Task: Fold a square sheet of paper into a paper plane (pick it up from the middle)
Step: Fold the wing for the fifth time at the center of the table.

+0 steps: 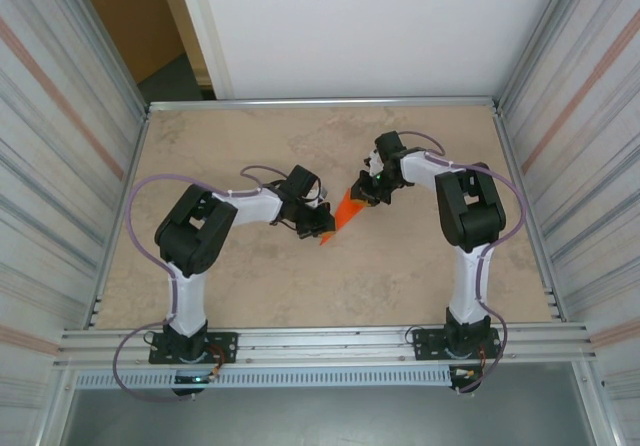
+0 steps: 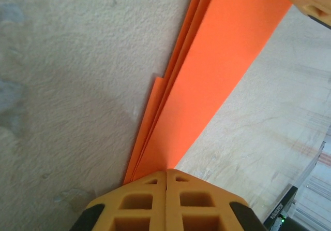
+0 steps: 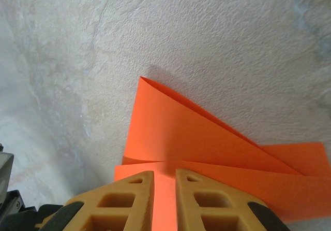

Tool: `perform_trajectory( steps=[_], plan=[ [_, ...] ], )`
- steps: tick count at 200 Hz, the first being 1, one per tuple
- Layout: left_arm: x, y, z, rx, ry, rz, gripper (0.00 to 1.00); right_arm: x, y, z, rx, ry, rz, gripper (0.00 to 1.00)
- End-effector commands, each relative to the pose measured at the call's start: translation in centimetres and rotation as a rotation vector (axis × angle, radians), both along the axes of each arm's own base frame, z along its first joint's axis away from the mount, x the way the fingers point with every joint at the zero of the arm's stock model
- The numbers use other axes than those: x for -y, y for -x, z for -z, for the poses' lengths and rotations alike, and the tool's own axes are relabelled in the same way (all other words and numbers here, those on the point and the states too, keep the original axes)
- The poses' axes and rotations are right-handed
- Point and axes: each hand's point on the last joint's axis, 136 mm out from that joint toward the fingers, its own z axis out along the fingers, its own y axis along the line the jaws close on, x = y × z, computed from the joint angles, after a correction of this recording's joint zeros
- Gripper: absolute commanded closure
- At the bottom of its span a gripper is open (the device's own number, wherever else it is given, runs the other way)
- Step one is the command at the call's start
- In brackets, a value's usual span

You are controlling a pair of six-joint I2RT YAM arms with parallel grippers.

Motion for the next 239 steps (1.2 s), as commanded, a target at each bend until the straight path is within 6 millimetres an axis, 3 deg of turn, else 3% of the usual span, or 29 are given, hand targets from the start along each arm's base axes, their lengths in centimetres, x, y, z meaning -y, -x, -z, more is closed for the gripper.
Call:
perform_trajectory(
  steps=[1,38,72,118,122,171,188,224,239],
  plan=[
    [0.8,-0.3,-1.3,0.005,0.040,0.019,1.00,0.1,-0.1,0.6,-0.008,0.040,-0.022,0.83],
    [2.0,-1.2,-2.9,0.039,0.091,0.040,0.97,0.3,0.3,1.6,-0.036,0.083,-0.025,0.83],
    [2.9,-2.6,-2.9,0.044,0.093,0.026,0.95,0.3,0.5,1.9,-0.048,0.102,-0.027,0.83],
    [2.6,-4.7,-1.6,0.043,0.031,-0.034,0.97,0.3,0.4,1.7,-0.046,0.099,-0.024,0.83],
    [2.4,-4.7,-0.3,0.021,0.011,-0.041,0.97,0.2,0.4,1.6,-0.046,0.098,-0.024,0.83],
    [1.3,-4.9,2.0,-0.020,-0.062,-0.092,1.00,0.3,0.5,1.4,-0.046,0.094,-0.021,0.83],
    [0.5,-4.3,2.9,-0.044,-0.092,-0.111,1.00,0.1,0.2,0.6,-0.025,0.075,-0.016,0.82],
    [-0.3,-3.6,3.7,-0.071,-0.118,-0.124,1.00,-0.9,-0.7,-3.4,0.096,-0.006,-0.019,0.79],
    [-0.5,-3.5,3.8,-0.077,-0.119,-0.126,1.00,-1.0,-0.5,-3.9,0.118,-0.014,-0.029,0.79]
  ],
)
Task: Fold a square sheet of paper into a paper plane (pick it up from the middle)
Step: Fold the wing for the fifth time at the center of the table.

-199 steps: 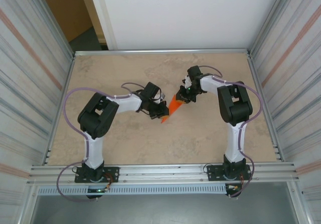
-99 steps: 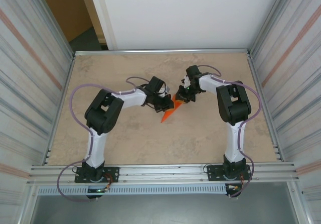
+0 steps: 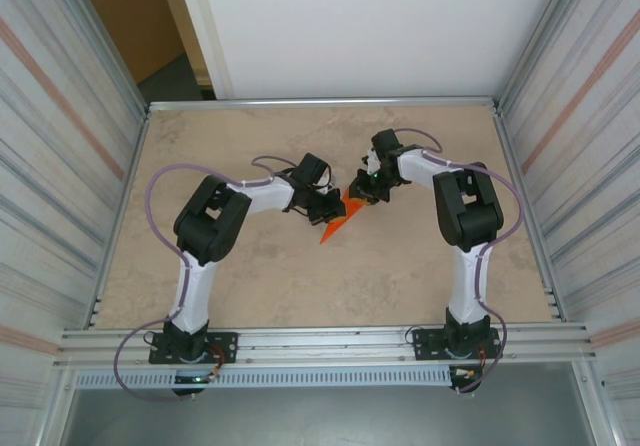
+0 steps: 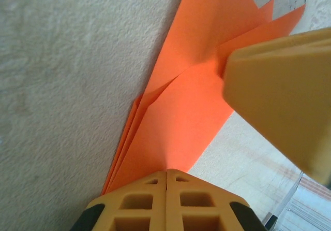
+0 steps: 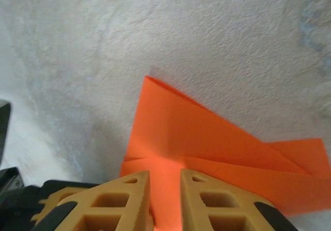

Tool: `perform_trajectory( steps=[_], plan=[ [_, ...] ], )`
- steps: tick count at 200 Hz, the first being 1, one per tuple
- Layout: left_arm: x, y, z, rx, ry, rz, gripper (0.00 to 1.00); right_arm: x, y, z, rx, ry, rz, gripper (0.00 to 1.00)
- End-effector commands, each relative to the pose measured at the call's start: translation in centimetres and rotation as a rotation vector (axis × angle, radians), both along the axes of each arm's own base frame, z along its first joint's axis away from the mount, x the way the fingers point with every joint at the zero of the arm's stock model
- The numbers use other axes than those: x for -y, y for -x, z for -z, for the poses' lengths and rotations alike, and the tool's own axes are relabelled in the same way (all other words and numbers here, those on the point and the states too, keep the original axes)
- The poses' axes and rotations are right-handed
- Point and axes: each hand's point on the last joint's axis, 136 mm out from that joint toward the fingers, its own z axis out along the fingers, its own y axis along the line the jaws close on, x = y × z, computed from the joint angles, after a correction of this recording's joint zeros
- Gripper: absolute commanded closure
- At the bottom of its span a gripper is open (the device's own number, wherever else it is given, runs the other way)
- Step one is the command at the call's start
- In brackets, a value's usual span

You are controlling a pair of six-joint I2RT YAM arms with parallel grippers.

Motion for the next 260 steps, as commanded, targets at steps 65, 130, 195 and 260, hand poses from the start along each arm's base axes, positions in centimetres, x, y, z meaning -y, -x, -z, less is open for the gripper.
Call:
perform_trajectory(
  steps=[65,130,195,260],
  plan=[
    [-3.2,1.3,3.8,-0.103,-0.141,-0.069,1.00,-1.5,2.9,-0.3,0.035,-0.034,-0.054,0.95],
    [-3.5,1.8,3.8,-0.122,-0.146,-0.072,1.00,0.1,2.0,2.5,-0.009,-0.014,0.006,0.96],
    [-4.6,3.6,5.1,-0.179,-0.178,-0.074,1.00,4.9,-2.8,3.5,0.045,-0.037,0.131,0.95],
    [-2.9,2.4,2.5,-0.139,-0.082,-0.042,1.00,8.2,-6.5,1.5,0.129,-0.105,0.230,0.95]
  ],
)
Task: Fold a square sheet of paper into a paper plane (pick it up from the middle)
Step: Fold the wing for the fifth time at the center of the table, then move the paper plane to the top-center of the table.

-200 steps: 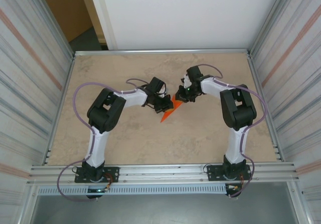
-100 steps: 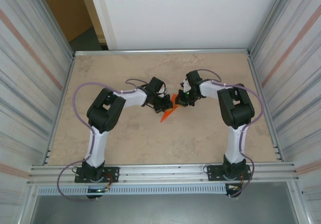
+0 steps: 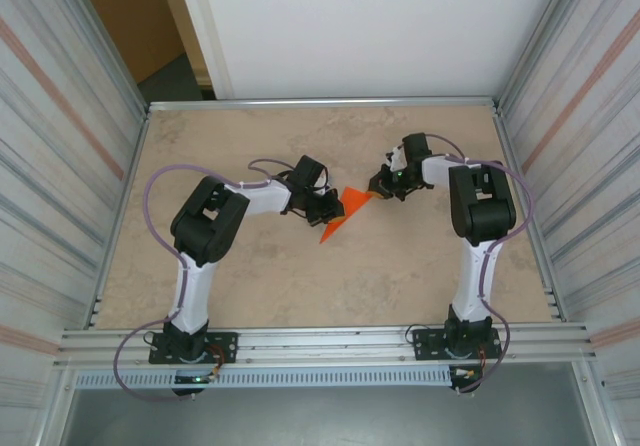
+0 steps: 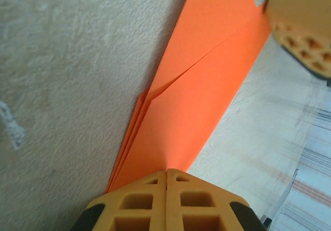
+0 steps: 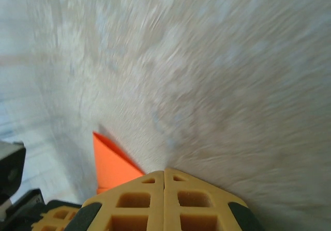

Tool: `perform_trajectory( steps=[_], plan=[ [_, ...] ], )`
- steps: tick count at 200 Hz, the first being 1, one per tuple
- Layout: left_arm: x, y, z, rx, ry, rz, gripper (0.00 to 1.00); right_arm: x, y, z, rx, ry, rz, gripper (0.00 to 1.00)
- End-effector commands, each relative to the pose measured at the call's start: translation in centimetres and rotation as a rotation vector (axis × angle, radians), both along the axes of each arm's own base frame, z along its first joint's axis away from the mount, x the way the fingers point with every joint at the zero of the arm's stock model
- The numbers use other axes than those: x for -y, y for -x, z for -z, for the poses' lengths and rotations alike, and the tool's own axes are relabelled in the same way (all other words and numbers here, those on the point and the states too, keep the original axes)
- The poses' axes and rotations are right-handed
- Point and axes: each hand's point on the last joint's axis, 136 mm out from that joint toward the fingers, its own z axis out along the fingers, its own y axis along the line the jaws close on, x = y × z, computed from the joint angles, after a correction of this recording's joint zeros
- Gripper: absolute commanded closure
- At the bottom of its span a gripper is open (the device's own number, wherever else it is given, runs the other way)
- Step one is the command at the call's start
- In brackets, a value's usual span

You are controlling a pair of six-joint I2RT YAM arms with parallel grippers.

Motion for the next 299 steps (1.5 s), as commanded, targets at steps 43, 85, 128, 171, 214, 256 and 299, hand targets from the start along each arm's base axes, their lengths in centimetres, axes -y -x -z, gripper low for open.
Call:
perform_trajectory(
  steps=[43,85,128,171,214,256,299],
  plan=[
    [0.2,-0.6,-5.0,-0.003,0.035,0.025,0.94,3.0,-2.1,-4.6,0.131,0.076,0.123,0.91],
    [-2.7,-1.8,-10.7,0.118,0.065,-0.030,0.72,3.0,1.9,-6.3,0.083,0.209,0.143,0.66],
    [-10.5,-1.3,-11.5,0.184,-0.058,-0.143,0.53,1.2,6.3,-7.2,0.028,0.348,0.143,0.44],
    [-17.6,-0.2,-11.1,0.249,-0.204,-0.250,0.23,-3.4,9.0,-7.5,-0.003,0.441,0.127,0.32],
    [-20.9,1.1,-10.6,0.313,-0.286,-0.293,0.01,-6.1,9.2,-6.9,0.018,0.557,0.140,0.27],
    [-22.4,2.3,-9.2,0.291,-0.282,-0.327,0.01,-6.4,9.1,-6.2,-0.003,0.661,0.186,0.25],
    [-22.8,2.9,-8.8,0.287,-0.293,-0.321,0.01,-6.5,9.2,-4.9,-0.062,0.701,0.207,0.28]
  ],
)
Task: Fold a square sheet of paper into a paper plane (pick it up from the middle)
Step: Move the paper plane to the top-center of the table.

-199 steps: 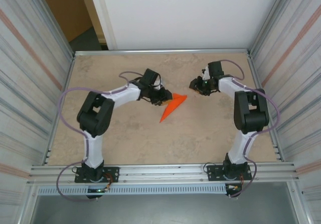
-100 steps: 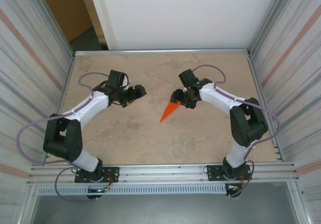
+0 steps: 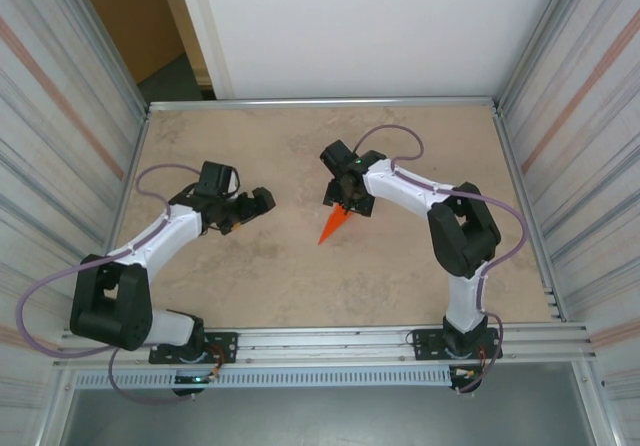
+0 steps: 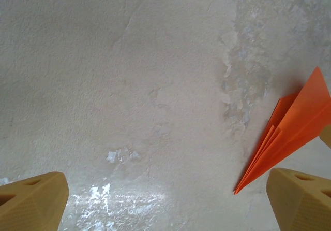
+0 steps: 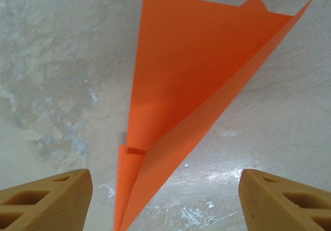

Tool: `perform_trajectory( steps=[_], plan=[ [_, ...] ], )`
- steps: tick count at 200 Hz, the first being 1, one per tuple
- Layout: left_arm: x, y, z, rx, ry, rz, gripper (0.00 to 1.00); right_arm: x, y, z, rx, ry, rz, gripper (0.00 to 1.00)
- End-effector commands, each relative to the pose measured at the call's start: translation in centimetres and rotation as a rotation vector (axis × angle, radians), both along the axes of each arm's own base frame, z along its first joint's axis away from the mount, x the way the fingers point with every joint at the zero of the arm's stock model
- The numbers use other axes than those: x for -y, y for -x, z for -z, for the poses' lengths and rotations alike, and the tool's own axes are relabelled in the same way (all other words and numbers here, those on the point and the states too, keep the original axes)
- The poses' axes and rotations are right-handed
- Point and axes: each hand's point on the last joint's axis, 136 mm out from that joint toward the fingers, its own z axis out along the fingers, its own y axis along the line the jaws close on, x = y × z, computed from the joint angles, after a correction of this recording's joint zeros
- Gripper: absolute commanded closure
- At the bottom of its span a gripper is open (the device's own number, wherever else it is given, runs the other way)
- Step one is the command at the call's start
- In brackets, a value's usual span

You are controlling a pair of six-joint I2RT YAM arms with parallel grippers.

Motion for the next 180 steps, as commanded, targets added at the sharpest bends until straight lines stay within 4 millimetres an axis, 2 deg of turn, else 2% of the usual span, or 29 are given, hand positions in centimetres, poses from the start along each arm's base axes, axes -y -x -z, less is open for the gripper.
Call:
perform_trajectory(
  steps=[1,40,82,114,180],
  plan=[
    [-0.3,-0.2,-0.7,0.044,-0.015,0.012,0.01,1.1,0.4,0.7,-0.037,0.071,0.067,0.28],
    [0.1,-0.3,-0.1,0.022,0.005,0.018,0.01,1.8,0.7,0.0,-0.034,0.087,0.109,0.36],
    [0.7,-1.0,-0.5,0.025,0.031,0.024,0.01,2.3,1.1,-0.5,-0.035,0.081,0.146,0.44],
    [0.8,-1.2,-0.5,0.019,0.037,0.027,0.01,2.7,1.5,0.1,-0.059,0.060,0.180,0.52],
    [1.1,-1.4,-0.6,0.022,0.046,0.032,0.01,2.6,0.8,1.8,-0.090,0.018,0.208,0.58]
  ],
)
